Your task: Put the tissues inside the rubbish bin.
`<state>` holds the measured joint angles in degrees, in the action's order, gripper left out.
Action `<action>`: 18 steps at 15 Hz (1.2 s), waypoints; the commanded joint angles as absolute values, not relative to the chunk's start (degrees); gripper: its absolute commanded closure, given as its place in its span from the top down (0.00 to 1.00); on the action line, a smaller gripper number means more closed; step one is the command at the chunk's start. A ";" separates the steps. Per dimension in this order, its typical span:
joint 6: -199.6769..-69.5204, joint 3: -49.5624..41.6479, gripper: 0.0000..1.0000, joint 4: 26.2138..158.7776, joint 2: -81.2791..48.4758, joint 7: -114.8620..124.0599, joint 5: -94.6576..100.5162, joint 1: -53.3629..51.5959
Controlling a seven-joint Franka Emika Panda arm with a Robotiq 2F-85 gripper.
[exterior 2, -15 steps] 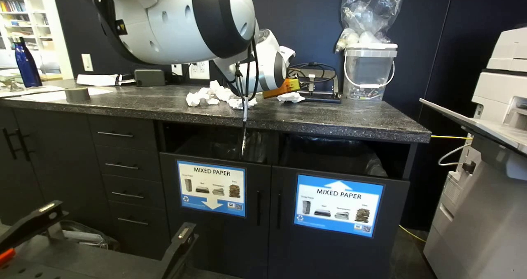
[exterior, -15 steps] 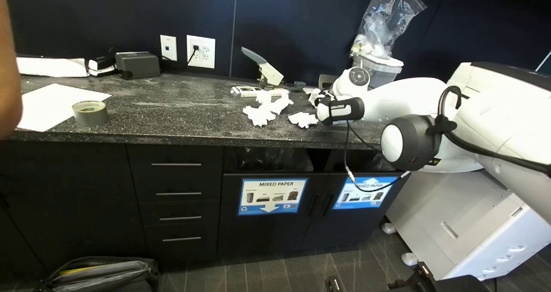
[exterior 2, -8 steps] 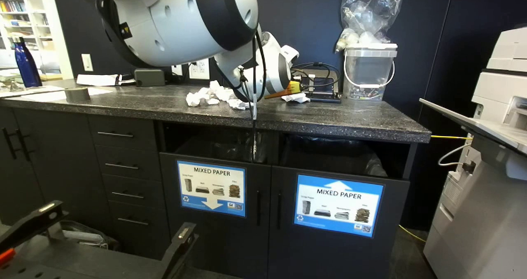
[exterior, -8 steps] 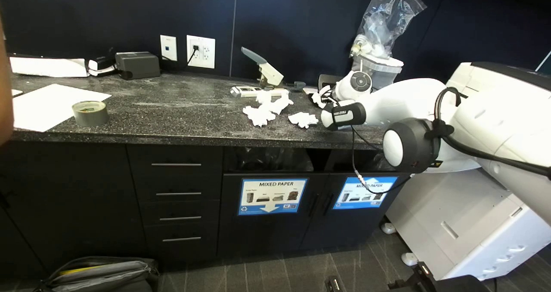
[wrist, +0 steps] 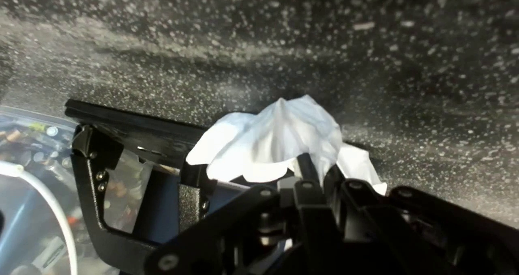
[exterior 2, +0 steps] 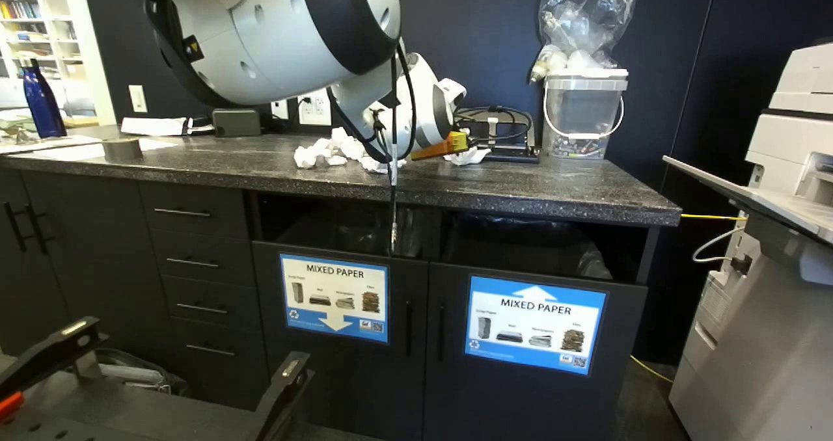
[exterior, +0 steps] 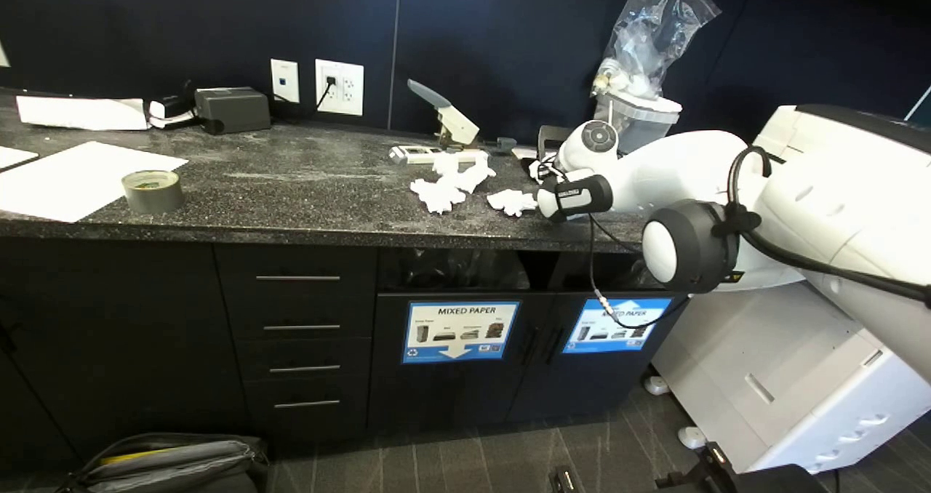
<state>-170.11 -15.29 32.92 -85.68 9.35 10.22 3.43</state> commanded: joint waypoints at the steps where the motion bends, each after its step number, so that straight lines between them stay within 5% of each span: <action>1: -156.00 -18.06 0.09 30.30 -85.08 9.32 11.10 1.28; 7: -135.14 -24.77 0.09 30.22 -80.48 12.33 13.94 -3.77; 18: -109.15 -17.49 0.09 33.10 -71.70 -0.15 8.75 -4.34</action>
